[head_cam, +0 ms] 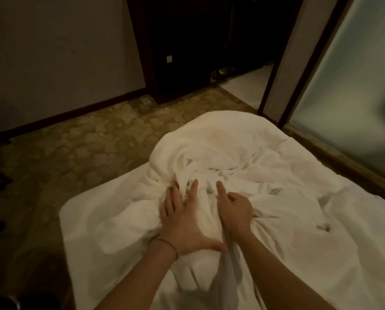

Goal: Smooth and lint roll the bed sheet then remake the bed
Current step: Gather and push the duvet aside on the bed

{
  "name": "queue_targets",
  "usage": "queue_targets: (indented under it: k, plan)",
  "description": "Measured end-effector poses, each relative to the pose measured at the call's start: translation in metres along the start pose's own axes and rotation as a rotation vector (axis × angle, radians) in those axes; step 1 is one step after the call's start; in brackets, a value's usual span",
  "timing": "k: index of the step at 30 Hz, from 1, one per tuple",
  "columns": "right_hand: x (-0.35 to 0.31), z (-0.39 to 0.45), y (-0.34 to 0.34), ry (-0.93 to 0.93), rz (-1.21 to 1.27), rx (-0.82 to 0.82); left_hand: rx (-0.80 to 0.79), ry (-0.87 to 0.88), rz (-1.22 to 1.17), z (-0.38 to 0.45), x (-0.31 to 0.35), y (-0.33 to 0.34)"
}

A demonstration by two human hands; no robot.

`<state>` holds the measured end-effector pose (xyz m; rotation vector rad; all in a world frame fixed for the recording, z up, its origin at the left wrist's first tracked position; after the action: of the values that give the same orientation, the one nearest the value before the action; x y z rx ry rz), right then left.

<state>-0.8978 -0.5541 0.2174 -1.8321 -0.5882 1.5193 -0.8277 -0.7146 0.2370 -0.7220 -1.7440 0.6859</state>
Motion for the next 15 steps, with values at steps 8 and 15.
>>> queue_targets:
  k: [8,15]
  plan:
    - [0.084,0.11,-0.017,-0.06,-0.628,-0.025,-0.11,-0.055,0.056,0.093,-0.045,0.054]
    - [0.19,0.16,0.008,0.298,-0.797,-0.212,-0.123,-0.096,0.14,0.143,-0.062,0.116]
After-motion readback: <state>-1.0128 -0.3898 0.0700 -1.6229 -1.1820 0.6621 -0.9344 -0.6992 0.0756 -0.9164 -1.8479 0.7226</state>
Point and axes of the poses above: each hand's wrist, its own z-axis towards the middle knuckle, its own y-axis out of the palm, x = y × z, the point moved 9 cm from there along z, towards the middle knuckle, and after that the axes turned 12 degrees about -z, right-handed, at the moved point
